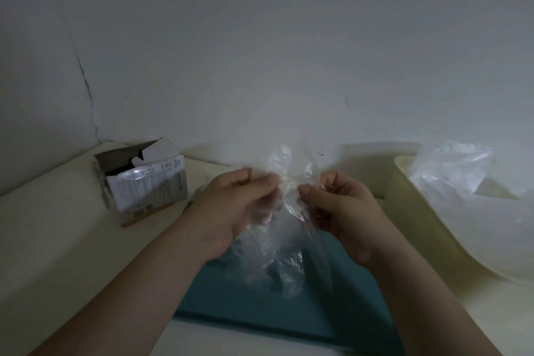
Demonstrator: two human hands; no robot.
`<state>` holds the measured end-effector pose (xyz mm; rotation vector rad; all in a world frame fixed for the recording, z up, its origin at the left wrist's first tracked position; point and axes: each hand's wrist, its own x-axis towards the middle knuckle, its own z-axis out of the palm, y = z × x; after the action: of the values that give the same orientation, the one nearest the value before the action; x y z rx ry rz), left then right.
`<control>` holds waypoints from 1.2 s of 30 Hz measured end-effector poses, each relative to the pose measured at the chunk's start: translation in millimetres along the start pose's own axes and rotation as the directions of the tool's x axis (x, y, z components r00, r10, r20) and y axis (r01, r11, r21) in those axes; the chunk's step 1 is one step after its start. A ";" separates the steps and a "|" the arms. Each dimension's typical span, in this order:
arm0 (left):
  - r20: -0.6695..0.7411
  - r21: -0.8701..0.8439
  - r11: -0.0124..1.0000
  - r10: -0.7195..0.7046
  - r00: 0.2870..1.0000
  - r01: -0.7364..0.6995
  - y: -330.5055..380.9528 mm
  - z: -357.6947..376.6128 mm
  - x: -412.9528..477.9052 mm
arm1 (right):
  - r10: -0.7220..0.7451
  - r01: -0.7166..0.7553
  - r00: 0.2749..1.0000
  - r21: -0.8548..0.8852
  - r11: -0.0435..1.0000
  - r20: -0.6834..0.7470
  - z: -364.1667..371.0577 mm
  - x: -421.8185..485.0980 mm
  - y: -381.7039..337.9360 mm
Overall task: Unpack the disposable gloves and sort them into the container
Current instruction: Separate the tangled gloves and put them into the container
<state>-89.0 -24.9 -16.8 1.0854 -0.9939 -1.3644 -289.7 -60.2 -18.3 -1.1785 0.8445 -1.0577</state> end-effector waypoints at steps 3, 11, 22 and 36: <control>-0.167 -0.048 0.998 0.030 0.985 -0.039 -1.6 -6.7 5.4 | -0.008 0.005 0.983 -0.017 1.000 -0.185 -10.6 6.2 3.1; 0.037 0.105 0.993 0.043 0.998 -0.046 2.7 -2.4 -3.3 | -0.251 0.168 0.959 -0.452 0.876 -0.130 -23.7 2.6 -10.0; -0.164 0.142 0.988 0.081 0.983 -0.057 -5.8 -2.8 3.2 | 0.049 -0.062 0.995 -0.151 0.987 -0.090 -23.9 7.3 7.1; 0.195 0.910 0.351 0.101 0.976 -0.218 -43.5 -34.2 20.5 | 0.015 0.101 0.957 -0.380 0.919 0.289 -38.0 -1.7 -3.5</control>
<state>-66.1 -41.8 -68.5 1.6745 -2.0393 -0.5742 -326.4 -70.2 -22.6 -1.6524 0.8228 -0.7417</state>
